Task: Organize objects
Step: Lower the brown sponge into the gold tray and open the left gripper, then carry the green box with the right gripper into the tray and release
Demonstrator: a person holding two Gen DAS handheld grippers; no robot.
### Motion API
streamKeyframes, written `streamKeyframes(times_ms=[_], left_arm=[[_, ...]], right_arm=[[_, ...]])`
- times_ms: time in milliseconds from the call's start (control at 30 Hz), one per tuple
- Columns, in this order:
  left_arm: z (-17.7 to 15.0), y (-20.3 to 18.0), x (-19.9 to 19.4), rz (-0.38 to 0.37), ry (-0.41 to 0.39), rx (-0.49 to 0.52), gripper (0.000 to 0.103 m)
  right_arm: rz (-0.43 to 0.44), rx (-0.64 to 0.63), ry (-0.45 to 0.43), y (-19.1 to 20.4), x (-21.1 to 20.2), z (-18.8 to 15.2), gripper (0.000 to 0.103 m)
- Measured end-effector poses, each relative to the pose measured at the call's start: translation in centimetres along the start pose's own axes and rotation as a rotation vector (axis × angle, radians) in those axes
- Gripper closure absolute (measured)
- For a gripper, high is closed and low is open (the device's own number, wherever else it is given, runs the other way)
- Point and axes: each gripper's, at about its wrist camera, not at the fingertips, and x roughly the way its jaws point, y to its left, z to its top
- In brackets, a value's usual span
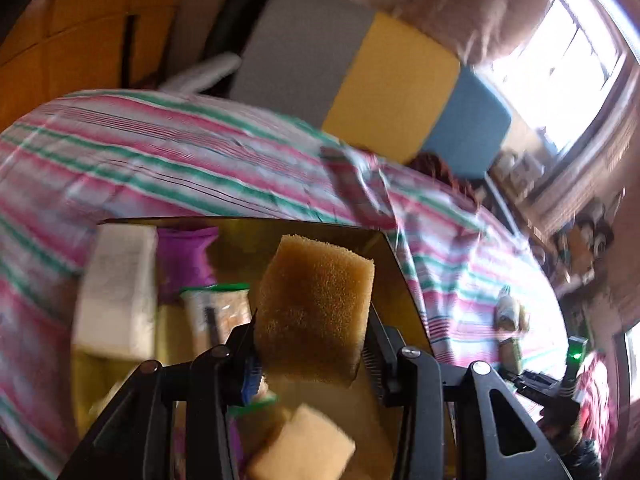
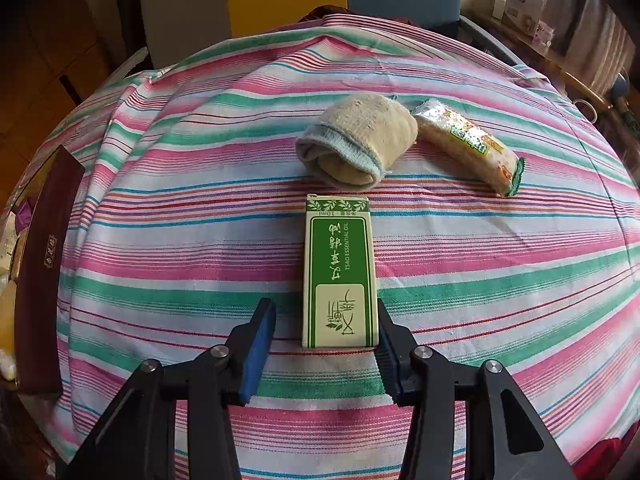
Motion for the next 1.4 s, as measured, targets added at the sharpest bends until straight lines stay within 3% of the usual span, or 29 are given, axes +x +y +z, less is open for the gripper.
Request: streamKeyframes(times_ms=[233,300,433,533,667,833,967,1133,1300,1367,1400], left_arm=[[1.6,0.1,6.9,0.137,0.117,0.057,0.061],[1.7,0.5,7.5,0.153,0.117,0.058,0.059],[2.1,1.0,7.9,0.191,0.116,0.058,0.043],[1.9,0.9,6.8,0.181,0.094,0.068,0.024],[1.9,0.5,4.8,0.190,0.064,0.079,0.024],[0.2,-0.7,0.7,0.222,-0.034,0.117,0.024],[-2.5,-1.8,-2.6,0.194,-0.084,0.152,0.024],[-6.4,-2.4,-5.1,0.117,-0.068,0.141,0.024],[-9.7,-3.3,-6.9,0.139,-0.083,0.175,0.024],[-10.5,-3.3,-7.6,0.117,-0.080,0.167,0.024],[-10.7,-3.1,-7.9,0.107,-0.080,0.158,0.024]], right_arm=[[0.001,-0.002,0.001,0.0,0.1,0.1,0.054],[0.002,-0.001,0.001,0.0,0.1,0.0,0.054],[0.002,-0.001,0.000,0.1,0.1,0.0,0.054],[0.005,0.009,0.001,0.1,0.1,0.0,0.054],[0.009,0.012,0.002,0.2,0.2,0.0,0.052],[0.032,0.022,0.005,0.1,0.2,0.0,0.045],[0.074,0.066,0.008,-0.5,0.0,0.2,0.042],[0.144,0.155,0.002,-1.7,0.0,0.3,0.041],[0.087,0.117,-0.008,-1.1,0.1,0.2,0.054],[0.061,0.104,-0.010,-1.0,0.1,0.2,0.069],[0.058,0.101,-0.010,-1.0,0.1,0.2,0.071]])
